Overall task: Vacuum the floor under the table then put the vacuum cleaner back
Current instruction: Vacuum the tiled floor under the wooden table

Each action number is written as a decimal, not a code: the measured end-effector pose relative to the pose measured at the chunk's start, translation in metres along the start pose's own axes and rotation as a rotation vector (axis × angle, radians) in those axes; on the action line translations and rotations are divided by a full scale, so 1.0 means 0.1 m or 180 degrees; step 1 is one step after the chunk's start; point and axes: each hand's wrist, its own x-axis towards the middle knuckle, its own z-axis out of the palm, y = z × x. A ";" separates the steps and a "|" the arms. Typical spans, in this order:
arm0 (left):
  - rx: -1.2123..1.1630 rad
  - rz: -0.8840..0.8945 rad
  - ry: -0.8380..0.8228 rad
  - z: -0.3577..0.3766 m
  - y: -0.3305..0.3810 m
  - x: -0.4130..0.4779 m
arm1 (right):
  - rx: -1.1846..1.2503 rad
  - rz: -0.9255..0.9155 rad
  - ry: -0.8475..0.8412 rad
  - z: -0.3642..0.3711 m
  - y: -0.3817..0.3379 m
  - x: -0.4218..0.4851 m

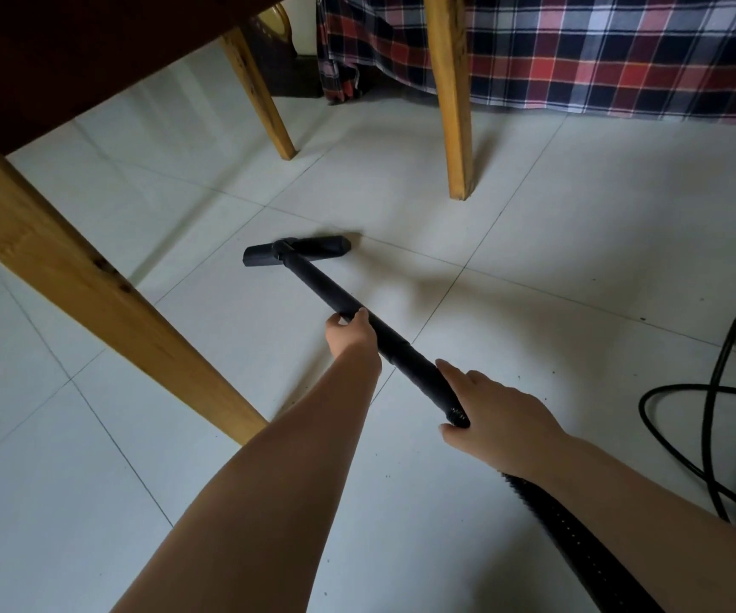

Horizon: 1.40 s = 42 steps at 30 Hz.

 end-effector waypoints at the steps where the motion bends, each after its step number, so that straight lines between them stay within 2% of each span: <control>1: -0.0005 0.0000 0.0003 0.01 0.00 0.03 | 0.0051 0.0035 -0.0036 0.01 0.01 0.00; 6: -0.0046 -0.0055 -0.0027 0.02 0.04 0.16 | 0.0121 0.0153 0.0027 0.03 0.00 0.10; 20: 0.0132 0.0218 -0.0171 -0.01 0.40 0.87 | -0.0269 -0.0074 0.0353 -0.04 -0.28 0.94; 28: 0.0041 0.0127 -0.0164 0.07 0.59 1.34 | -0.0298 -0.0096 0.0368 -0.04 -0.41 1.47; 42: 0.0134 0.0307 -0.0307 0.38 0.89 1.85 | 0.0004 0.0133 0.0554 -0.13 -0.51 2.14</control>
